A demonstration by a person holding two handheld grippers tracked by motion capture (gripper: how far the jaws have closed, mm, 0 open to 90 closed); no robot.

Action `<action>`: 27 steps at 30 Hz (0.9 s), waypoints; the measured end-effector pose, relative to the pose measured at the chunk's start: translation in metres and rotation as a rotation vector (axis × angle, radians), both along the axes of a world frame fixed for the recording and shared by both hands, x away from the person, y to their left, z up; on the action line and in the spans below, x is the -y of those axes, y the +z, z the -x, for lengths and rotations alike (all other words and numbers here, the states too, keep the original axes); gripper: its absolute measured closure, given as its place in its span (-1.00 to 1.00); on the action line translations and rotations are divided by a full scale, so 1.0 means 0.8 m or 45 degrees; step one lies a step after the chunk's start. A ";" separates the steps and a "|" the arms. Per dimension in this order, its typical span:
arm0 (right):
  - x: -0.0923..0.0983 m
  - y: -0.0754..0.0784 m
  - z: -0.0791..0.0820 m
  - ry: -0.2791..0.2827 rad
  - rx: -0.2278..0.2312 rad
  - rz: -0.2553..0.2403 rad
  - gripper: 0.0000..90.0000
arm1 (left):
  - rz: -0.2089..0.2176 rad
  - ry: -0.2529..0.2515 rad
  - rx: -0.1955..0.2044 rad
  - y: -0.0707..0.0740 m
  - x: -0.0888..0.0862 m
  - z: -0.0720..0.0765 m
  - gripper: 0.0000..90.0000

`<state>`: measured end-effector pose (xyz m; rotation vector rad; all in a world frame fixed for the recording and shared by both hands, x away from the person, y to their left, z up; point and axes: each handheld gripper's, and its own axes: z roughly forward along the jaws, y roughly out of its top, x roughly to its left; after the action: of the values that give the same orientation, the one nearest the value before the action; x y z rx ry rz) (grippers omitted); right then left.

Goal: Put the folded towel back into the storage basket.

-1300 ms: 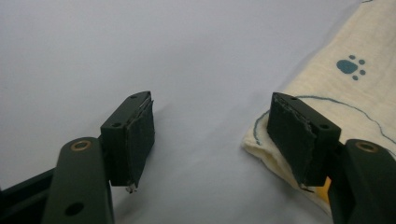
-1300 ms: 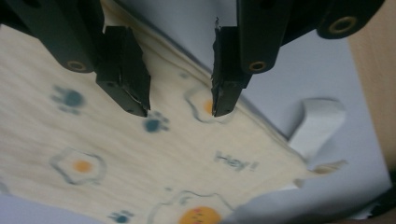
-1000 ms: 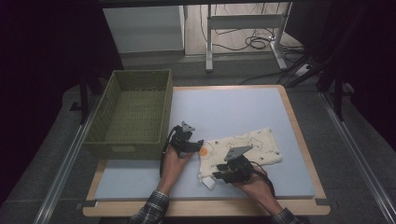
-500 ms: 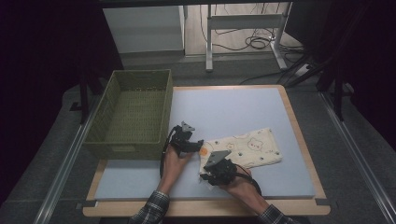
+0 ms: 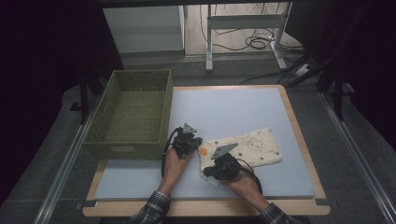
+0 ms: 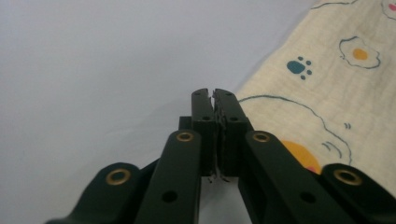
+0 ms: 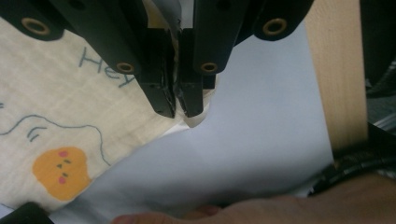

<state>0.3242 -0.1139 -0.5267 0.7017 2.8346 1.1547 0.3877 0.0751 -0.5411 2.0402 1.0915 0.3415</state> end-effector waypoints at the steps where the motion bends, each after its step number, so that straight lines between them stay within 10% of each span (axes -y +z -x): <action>1: -0.001 0.001 0.000 0.002 -0.002 -0.008 0.89 | -0.040 0.027 0.027 0.003 0.000 0.003 0.99; 16: 0.026 0.025 0.003 -0.050 0.045 -0.138 0.88 | -0.007 0.044 0.186 0.029 0.019 0.002 1.00; 27: 0.065 0.025 0.000 -0.142 0.047 -0.180 0.89 | 0.021 0.017 0.133 0.035 0.025 0.005 0.93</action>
<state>0.3244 -0.1659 -0.5069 0.8246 2.6655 1.3449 0.3840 0.0551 -0.5127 1.9785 1.0411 0.4399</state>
